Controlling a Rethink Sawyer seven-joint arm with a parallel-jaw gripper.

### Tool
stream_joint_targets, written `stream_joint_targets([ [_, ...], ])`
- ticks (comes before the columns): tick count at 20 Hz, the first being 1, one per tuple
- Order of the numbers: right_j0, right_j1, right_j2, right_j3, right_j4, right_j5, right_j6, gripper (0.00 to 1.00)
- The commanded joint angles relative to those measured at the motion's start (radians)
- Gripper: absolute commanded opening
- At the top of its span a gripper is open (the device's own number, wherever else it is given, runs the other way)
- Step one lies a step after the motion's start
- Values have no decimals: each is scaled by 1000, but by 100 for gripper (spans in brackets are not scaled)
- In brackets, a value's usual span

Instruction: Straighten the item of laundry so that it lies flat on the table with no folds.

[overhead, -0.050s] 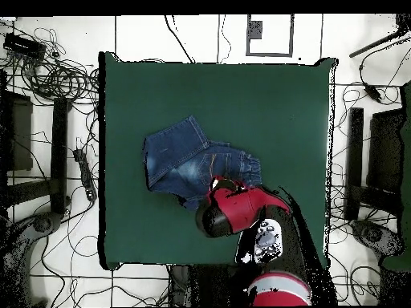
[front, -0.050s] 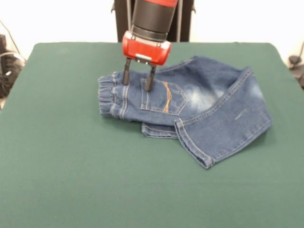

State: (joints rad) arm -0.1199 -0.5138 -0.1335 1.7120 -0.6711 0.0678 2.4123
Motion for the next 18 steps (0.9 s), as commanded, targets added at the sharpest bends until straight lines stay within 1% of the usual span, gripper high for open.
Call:
stream_joint_targets([
  [1, 21, 134, 100, 24, -59, -129, 15, 100],
  [5, 18, 134, 104, 34, -53, -152, 35, 100],
  [6, 37, 141, 80, 29, -45, -182, 49, 100],
  [7, 56, 148, 53, 28, -22, -217, 69, 0],
  [12, 85, 148, 29, 20, -18, -220, 61, 0],
  [15, 68, 123, 52, 24, -43, -176, 27, 0],
  [18, 87, 117, 35, 13, -52, -157, 8, 0],
])
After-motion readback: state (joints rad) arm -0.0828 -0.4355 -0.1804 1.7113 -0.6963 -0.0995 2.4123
